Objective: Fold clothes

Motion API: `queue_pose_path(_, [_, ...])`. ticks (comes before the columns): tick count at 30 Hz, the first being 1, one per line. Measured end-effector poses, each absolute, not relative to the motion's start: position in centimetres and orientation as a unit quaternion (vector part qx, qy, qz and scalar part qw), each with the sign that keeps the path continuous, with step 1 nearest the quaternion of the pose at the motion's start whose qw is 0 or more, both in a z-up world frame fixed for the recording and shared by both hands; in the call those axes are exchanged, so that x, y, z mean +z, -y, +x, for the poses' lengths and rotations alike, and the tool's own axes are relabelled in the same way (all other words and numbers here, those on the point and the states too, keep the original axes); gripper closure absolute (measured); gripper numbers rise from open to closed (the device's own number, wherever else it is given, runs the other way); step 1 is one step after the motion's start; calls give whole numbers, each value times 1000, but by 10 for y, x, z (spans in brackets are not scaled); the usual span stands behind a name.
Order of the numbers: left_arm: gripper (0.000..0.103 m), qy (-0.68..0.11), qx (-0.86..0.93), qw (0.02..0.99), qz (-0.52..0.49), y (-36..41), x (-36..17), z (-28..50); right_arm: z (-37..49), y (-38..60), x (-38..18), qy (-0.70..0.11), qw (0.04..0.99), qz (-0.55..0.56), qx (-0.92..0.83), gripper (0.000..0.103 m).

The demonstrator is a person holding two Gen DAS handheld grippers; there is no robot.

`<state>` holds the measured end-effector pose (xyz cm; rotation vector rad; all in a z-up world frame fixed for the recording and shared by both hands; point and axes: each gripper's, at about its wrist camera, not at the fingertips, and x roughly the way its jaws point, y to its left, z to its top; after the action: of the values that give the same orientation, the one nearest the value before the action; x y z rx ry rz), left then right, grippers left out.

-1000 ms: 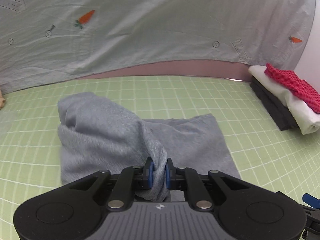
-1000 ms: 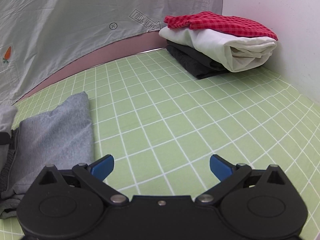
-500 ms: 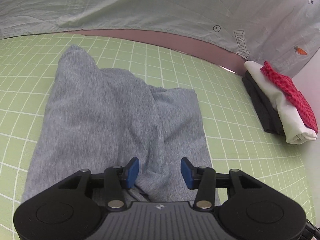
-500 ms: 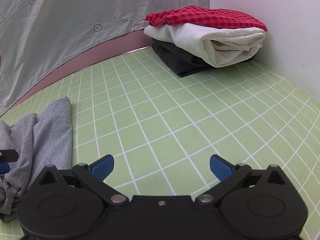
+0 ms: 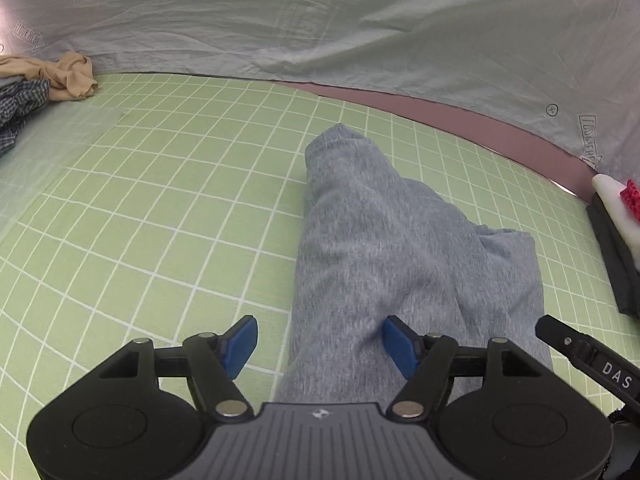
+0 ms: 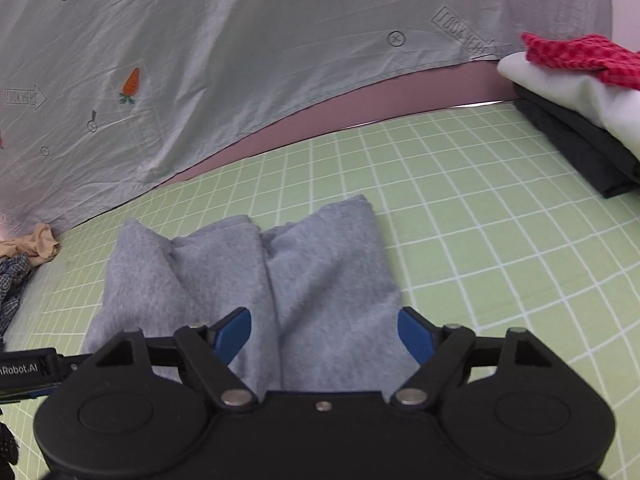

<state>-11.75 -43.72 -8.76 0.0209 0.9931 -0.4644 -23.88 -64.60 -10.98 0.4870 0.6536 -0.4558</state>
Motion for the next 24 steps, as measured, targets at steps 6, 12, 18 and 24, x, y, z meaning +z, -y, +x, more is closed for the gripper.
queue_pose_path(6, [28,-475,-230,849,-8,430,-92,-115,-206,640,-126,-326,892,270,-160,56])
queue_pose_path(12, [25,-484,-229,844,-25,422,-97,-110,-195,638,-135,-340,883,287,-147,74])
queue_pose_path(18, [25,-482,-232,844,-26,423,-98,-112,-197,631,-117,-324,903,237,-155,98])
queue_pose_path(24, [26,-469,-256,845,-16,436,-88,-120,-224,631,-67,-249,932,172,-200,98])
